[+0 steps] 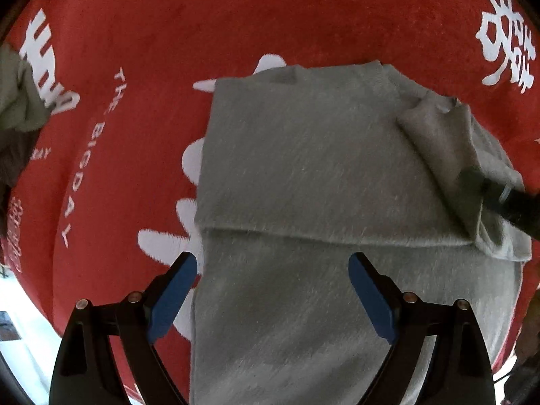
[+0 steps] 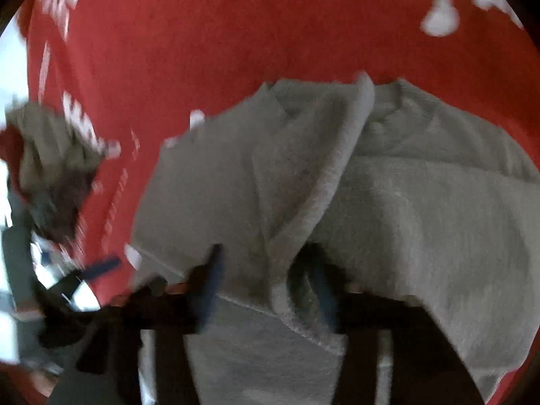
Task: Fold small clothes
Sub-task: 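Fold the held sleeve across the body toward the left gripper and release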
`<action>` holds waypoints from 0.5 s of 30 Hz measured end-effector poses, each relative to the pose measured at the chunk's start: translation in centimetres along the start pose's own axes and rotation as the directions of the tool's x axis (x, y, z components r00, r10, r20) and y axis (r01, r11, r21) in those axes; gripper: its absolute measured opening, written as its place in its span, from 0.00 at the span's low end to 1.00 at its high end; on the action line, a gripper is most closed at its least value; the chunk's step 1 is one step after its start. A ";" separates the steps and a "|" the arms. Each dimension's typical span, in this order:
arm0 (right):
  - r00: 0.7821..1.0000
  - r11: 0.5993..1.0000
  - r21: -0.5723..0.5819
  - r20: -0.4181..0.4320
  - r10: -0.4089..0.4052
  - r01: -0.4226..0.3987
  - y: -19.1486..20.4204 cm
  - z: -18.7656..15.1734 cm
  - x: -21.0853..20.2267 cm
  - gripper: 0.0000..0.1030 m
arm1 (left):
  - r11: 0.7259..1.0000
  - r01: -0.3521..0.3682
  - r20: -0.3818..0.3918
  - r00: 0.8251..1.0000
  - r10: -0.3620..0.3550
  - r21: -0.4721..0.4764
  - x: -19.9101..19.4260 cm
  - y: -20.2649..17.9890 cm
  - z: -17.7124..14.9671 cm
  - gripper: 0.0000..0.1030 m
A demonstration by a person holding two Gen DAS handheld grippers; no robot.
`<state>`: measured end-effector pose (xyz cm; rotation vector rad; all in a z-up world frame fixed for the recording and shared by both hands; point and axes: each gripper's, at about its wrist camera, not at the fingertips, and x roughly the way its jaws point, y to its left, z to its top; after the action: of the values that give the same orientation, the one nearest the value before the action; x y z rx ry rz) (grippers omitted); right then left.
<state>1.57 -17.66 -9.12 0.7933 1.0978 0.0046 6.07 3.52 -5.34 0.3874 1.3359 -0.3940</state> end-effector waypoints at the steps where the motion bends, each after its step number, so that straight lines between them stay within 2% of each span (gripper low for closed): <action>1: 0.999 0.998 0.064 0.030 0.023 -0.025 -0.7 0.2 -0.6 0.63 | 1.000 0.006 -0.003 1.000 -0.006 -0.005 -0.2 -0.1 -0.1 0.89; 4: 0.997 0.959 0.273 0.047 0.063 -0.074 -3.3 1.6 -0.3 0.61 | 1.000 0.017 -0.011 1.000 -0.017 -0.026 -0.4 0.2 -0.2 0.89; 5: 0.997 0.945 0.318 0.043 0.065 -0.075 -3.9 2.2 0.1 0.54 | 0.999 0.020 -0.009 1.000 -0.020 -0.034 -0.7 0.3 -0.3 0.89; 6: 0.996 0.931 0.353 0.051 0.079 -0.092 -4.3 2.7 0.6 0.21 | 0.999 0.021 -0.004 1.000 -0.021 -0.044 -0.9 0.6 -0.4 0.89; 7: 0.995 0.928 0.360 0.055 0.080 -0.094 -4.2 3.4 1.0 0.08 | 0.998 0.021 0.004 1.000 -0.021 -0.053 -1.3 1.0 -0.6 0.89; 8: 0.997 0.944 0.322 0.061 0.056 -0.073 -3.2 3.8 1.1 0.08 | 0.998 0.019 0.010 1.000 -0.019 -0.057 -1.5 1.3 -0.7 0.89; 9: 0.996 0.973 0.223 0.077 0.043 -0.060 -1.3 4.3 0.9 0.08 | 0.998 0.013 0.014 1.000 -0.012 -0.061 -1.7 1.7 -1.0 0.89; 10: 0.996 0.990 0.134 0.078 0.038 -0.048 0.4 4.8 0.8 0.08 | 0.998 0.001 0.014 1.000 0.000 -0.064 -1.6 2.2 -1.3 0.89; 11: 0.998 1.000 -0.005 0.059 0.029 -0.029 3.2 4.3 1.1 0.09 | 0.998 -0.011 0.008 1.000 0.012 -0.067 -1.4 2.6 -1.5 0.89; 12: 0.999 0.994 -0.109 0.032 0.026 -0.022 5.3 3.8 1.5 0.10 | 0.997 -0.032 -0.010 0.999 0.031 -0.072 -0.9 3.3 -1.9 0.89; 13: 1.000 0.970 -0.242 -0.019 0.003 -0.007 7.9 2.8 2.5 0.16 | 0.996 -0.049 -0.034 0.998 0.046 -0.081 -0.4 3.9 -2.3 0.89; 14: 0.997 0.936 -0.352 -0.060 -0.056 0.031 10.0 1.6 3.7 0.21 | 0.994 -0.058 -0.050 0.997 0.053 -0.088 -0.1 4.2 -2.4 0.89; 15: 0.991 0.904 -0.424 -0.085 -0.103 0.058 11.2 0.7 4.7 0.38 | 0.993 -0.068 -0.069 0.996 0.061 -0.101 0.1 4.8 -2.7 0.89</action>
<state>8.54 -8.14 -6.24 0.3605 1.1759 0.2103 6.13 8.96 -5.75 0.3589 1.3977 -0.2592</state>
